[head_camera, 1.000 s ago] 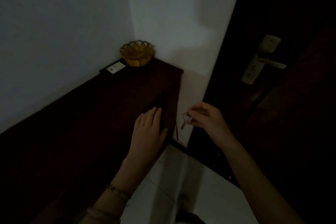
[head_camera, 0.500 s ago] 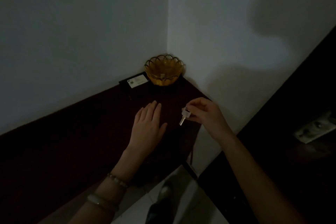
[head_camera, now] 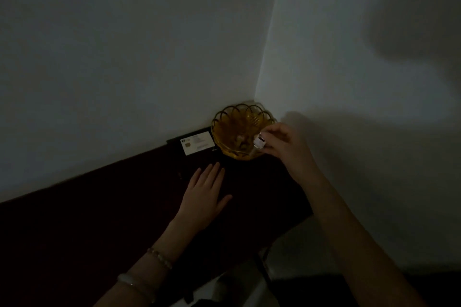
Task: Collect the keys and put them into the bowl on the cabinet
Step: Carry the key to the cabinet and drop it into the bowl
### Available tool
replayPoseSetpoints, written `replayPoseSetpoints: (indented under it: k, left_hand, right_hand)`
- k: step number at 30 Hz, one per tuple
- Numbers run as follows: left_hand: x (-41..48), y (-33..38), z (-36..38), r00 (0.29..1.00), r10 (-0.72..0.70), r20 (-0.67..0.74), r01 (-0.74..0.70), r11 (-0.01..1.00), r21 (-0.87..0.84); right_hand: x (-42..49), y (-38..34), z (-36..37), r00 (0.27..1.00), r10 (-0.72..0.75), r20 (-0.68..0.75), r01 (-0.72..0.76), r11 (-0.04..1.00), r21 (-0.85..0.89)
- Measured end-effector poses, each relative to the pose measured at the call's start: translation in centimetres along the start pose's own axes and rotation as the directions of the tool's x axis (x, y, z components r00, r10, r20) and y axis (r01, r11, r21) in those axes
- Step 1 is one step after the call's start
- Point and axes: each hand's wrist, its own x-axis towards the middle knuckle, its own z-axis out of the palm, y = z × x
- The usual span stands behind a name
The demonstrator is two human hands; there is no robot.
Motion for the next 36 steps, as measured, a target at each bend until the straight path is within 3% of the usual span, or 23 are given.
replayPoseSetpoints:
  k: [4,7,12,17,24,29,36]
  left_hand:
    - [0.1,-0.3,0.8,1.0,0.023,0.019,-0.023,0.999,-0.037]
    - [0.2,-0.2,1.1,1.0,0.015,0.011,-0.014,0.996,-0.09]
    - [0.1,-0.2,1.5,1.0,0.011,0.01,-0.009,0.991,-0.13]
    - [0.1,-0.2,1.7,1.0,-0.001,-0.006,0.0,0.991,-0.134]
    - [0.1,-0.3,2.3,1.0,-0.021,0.006,0.021,0.995,-0.102]
    - [0.1,-0.5,2.4,1.0,-0.012,0.013,0.013,0.996,-0.09]
    - [0.3,-0.4,1.8,0.999,-0.013,0.044,0.019,0.991,-0.132]
  right_hand:
    - [4.2,1.1,0.6,0.999,-0.037,-0.007,0.037,0.998,-0.048]
    - [6.9,2.3,1.2,0.999,-0.05,0.016,0.053,0.974,-0.219]
    - [9.7,3.7,1.9,0.981,0.074,0.177,0.002,0.918,-0.396]
    - [11.8,4.5,2.3,0.961,0.142,0.239,0.025,0.813,-0.582]
    - [12.9,5.6,1.9,0.966,0.181,0.187,0.029,0.639,-0.768]
    - [11.6,4.8,2.1,0.964,0.123,0.237,0.129,0.563,-0.817]
    - [5.7,1.9,1.1,0.965,-0.088,0.245,0.249,0.591,-0.768]
